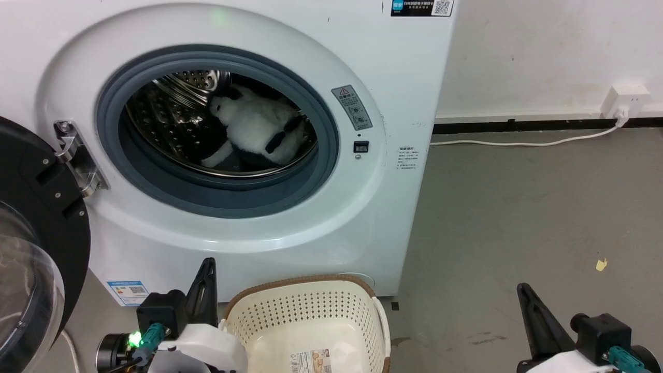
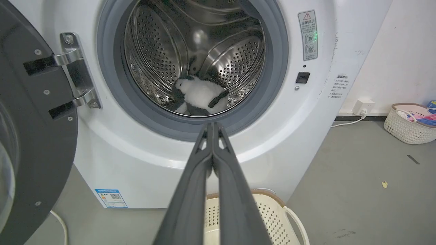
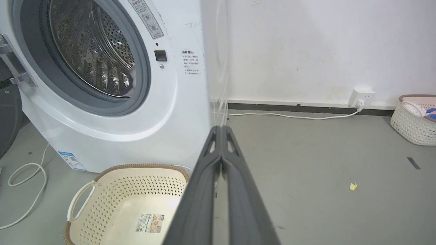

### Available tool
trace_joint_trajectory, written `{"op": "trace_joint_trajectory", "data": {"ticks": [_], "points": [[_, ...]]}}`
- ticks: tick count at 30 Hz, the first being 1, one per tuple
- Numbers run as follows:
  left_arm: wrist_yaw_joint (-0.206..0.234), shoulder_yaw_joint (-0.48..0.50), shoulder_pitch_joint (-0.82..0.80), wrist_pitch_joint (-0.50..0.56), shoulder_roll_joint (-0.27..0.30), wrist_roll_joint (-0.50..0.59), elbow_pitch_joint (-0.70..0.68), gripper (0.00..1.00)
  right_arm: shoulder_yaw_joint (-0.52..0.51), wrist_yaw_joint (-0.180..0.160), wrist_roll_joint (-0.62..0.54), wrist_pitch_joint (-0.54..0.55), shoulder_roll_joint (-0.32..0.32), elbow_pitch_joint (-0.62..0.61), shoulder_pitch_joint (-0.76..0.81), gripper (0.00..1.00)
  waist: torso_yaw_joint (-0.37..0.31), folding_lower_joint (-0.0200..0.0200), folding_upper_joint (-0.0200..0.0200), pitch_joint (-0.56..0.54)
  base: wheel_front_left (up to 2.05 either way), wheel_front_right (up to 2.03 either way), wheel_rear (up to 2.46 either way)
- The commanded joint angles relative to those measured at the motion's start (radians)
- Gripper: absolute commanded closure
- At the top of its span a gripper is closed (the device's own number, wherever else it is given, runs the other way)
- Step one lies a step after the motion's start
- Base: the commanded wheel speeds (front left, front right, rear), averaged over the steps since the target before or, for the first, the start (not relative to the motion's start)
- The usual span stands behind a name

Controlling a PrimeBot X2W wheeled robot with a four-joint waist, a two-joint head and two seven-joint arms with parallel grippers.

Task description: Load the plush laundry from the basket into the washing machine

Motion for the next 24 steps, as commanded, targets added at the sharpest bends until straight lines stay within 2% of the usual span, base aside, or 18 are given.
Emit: {"op": "trace_joint_trajectory", "data": {"ticks": [1,24], "points": [[-0.007,0.009,0.012,0.006,-0.007,0.014,-0.009,1.0,0.002,0.0,-0.009,0.007,0.001,-0.009,-0.02,1.0,-0.001,-0.0001,0.0,0.001,0.0,0.0,0.0],[-0.039,0.056,0.016,0.035,-0.034,0.081,-0.034,1.0,0.007,0.0,-0.036,0.038,0.002,-0.022,-0.044,1.0,-0.021,-0.0001,0.0,0.011,0.0,0.0,0.0]]}}
